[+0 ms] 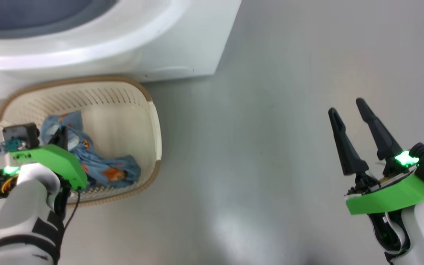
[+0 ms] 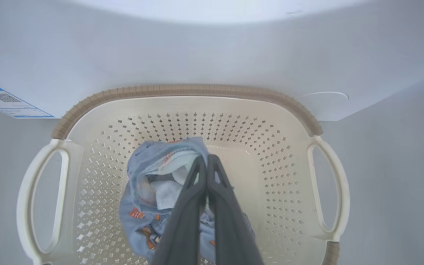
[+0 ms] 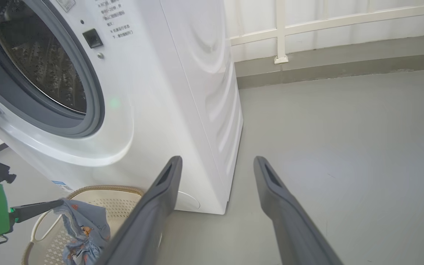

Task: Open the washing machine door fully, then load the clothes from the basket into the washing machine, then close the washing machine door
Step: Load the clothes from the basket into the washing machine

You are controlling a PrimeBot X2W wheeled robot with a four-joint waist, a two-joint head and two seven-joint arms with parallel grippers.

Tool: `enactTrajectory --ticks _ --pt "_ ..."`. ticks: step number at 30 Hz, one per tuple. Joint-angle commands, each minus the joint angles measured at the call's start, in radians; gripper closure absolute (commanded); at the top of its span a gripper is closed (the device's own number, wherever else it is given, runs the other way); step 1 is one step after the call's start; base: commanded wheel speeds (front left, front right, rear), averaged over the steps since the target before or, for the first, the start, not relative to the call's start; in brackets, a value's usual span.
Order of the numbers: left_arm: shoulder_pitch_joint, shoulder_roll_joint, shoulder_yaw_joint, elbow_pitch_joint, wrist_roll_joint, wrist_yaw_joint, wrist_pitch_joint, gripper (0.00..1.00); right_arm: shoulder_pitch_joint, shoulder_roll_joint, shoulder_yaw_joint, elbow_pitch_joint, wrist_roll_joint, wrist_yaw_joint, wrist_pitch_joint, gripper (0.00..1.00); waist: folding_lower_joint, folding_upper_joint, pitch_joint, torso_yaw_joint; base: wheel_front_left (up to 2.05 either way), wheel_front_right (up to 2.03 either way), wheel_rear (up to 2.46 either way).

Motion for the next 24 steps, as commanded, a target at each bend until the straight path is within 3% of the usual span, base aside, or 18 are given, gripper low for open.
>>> enactTrajectory --ticks 1,24 --pt "0.038 0.036 0.017 -0.026 0.004 -0.003 -0.013 1.0 0.041 -0.015 0.015 -0.017 -0.001 0.003 -0.005 0.0 0.0001 0.0 -0.069 0.019 0.0 0.0 0.0" --pt "0.383 0.02 0.094 -0.607 0.086 -0.023 -0.013 1.0 0.192 -0.024 -0.021 0.011 -0.012 0.003 -0.005 0.0 0.0001 0.0 -0.292 0.046 0.0 0.0 0.0"
